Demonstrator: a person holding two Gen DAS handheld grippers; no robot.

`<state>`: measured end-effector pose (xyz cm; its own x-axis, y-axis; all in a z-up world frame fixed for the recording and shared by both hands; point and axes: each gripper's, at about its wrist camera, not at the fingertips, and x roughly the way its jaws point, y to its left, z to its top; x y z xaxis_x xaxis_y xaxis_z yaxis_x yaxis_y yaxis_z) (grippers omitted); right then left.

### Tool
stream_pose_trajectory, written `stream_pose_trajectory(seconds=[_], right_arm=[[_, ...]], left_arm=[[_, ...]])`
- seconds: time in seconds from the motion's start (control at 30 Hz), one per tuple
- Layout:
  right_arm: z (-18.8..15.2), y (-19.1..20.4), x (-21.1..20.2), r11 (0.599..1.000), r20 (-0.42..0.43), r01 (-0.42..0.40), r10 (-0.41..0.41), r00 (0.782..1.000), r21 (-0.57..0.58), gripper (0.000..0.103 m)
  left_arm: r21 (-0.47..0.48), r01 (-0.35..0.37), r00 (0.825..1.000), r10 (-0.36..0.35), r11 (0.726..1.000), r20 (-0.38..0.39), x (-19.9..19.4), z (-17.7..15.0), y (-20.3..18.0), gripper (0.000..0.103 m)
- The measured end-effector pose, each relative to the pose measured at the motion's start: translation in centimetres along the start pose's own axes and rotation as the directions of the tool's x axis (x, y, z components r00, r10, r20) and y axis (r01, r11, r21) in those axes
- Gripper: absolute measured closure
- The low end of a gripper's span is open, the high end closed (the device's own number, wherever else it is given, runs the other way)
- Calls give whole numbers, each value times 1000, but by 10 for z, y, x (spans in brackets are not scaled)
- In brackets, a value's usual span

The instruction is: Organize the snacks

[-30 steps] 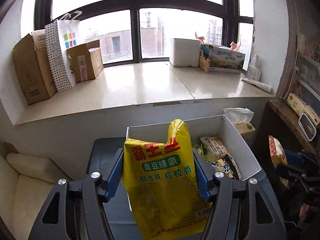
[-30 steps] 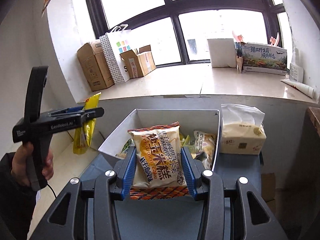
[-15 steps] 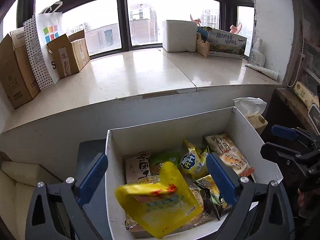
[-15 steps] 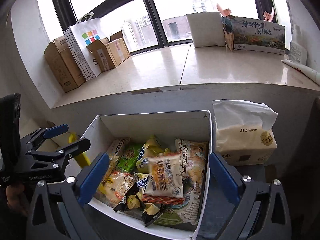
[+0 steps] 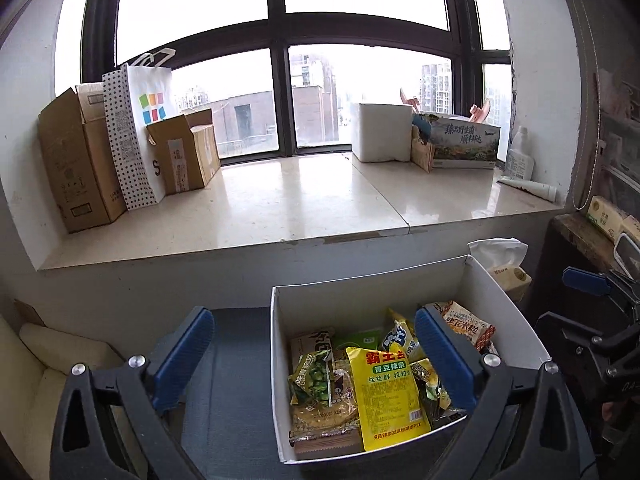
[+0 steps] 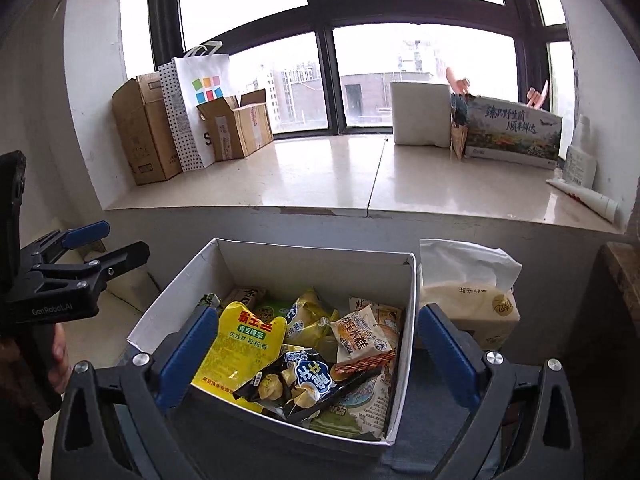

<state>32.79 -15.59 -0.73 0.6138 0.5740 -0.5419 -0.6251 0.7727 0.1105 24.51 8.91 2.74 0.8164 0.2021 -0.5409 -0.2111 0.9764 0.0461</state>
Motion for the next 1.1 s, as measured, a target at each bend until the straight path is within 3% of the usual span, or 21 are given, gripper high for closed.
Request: stream_pose_trajectory(seconds=[0.2, 0.3, 0.4, 0.57, 0.67, 0.8, 0.97, 1.1], right_arm=[[-16, 35, -62, 998, 84, -9, 14, 996, -63, 1], [-28, 46, -86, 997, 72, -65, 69, 995, -48, 1], [-42, 53, -108, 992, 60, -126, 126, 990, -18, 1], [-67, 64, -144, 977, 68, -213, 211, 975, 21, 1], [-85, 71, -159, 974, 74, -226, 225, 972, 15, 0], [-100, 83, -164, 984, 62, -180, 180, 982, -6, 0], [-105, 83, -161, 992, 41, -124, 124, 991, -6, 0], [-105, 75, -160, 990, 45, -140, 138, 989, 25, 0]], left_arm=[[-29, 85, 996, -84, 996, 26, -65, -17, -4, 0], [-68, 127, 991, -124, 990, 53, -101, -32, -4, 0], [-102, 157, 987, -154, 982, 34, -129, -49, -4, 0], [-94, 146, 989, -144, 985, 34, -171, -80, -8, 0], [-93, 169, 986, -169, 981, 17, -183, -96, -12, 0], [-101, 164, 987, -163, 981, 11, -190, -107, -17, 0], [-121, 180, 983, -183, 976, -16, -184, -110, -15, 0], [-112, 172, 984, -175, 979, -20, -183, -110, -17, 0]])
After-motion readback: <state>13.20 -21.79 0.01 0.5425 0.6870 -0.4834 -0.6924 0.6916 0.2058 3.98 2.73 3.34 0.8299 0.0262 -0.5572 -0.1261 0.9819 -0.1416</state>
